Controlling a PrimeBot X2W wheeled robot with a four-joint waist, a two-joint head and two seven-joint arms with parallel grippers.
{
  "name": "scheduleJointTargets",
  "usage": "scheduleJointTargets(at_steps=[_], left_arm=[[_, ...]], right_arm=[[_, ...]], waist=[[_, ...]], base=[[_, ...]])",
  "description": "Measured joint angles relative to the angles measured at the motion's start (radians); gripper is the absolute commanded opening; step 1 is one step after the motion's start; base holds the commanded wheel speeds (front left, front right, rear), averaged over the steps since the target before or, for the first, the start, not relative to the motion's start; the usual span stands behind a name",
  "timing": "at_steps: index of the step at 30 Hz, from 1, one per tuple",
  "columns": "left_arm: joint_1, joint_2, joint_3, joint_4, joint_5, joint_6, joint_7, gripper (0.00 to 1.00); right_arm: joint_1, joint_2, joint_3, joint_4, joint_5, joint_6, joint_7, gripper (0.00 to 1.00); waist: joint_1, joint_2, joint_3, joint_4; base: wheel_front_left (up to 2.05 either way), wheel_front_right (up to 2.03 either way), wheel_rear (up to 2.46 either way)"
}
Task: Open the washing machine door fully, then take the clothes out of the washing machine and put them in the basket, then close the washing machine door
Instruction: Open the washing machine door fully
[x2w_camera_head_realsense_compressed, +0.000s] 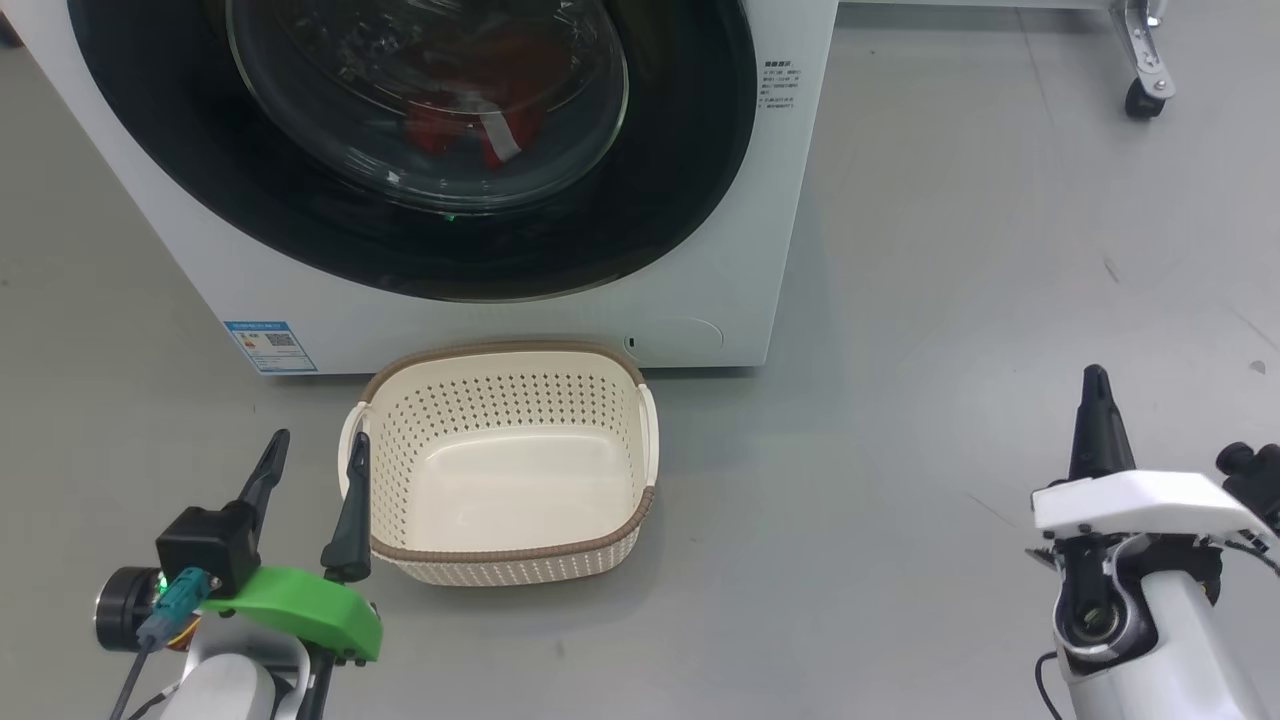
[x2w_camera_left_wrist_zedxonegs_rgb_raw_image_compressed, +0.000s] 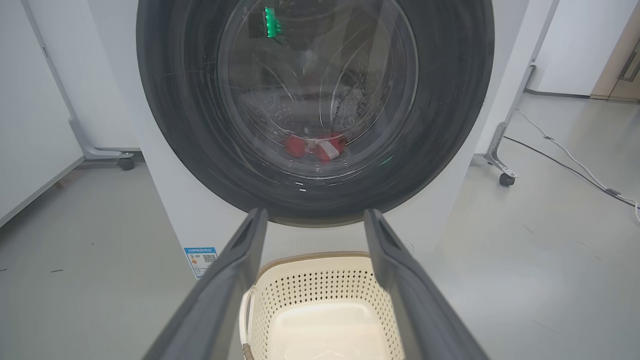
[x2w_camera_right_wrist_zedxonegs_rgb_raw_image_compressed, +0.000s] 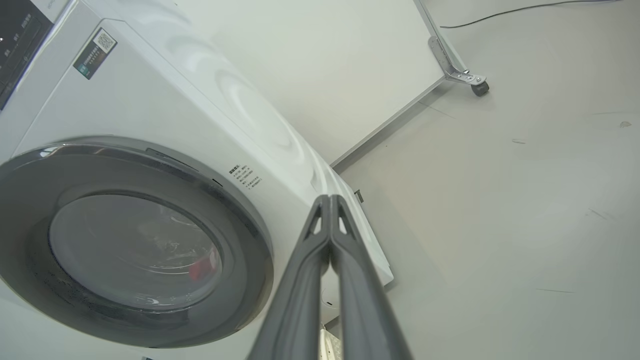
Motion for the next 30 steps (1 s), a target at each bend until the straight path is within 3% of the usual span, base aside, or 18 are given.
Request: scheduleJointTargets(at_steps=[12,18,30], left_arm=[[-0.047,-0.006,-0.014,-0.03,0.001,-0.005,0.003,1.0],[-0.075,-0.018,-0.017,-0.055,0.001,-0.006,0.003,1.0],[-0.152,-0.035,-0.029,-0.108,0.016,-0.018,0.003,1.0]], right_arm=[[-0.161,-0.004,-0.103,0.001,0.481,0.01,0.2,0.0],[-0.238,-0.007,-0.119,0.01,0.537,0.009,0.265,0.0],[-0.457,-0.041,-0.11,0.025,0.567,-0.046,0.38,0.0]], waist=[[0.0,0.0,0.074,0.028],[0.0,0.0,0.115,0.043],[0.0,0.0,0.233,0.087]], base=[[0.0,0.0,0.0],[0.0,0.0,0.0],[0.0,0.0,0.0]])
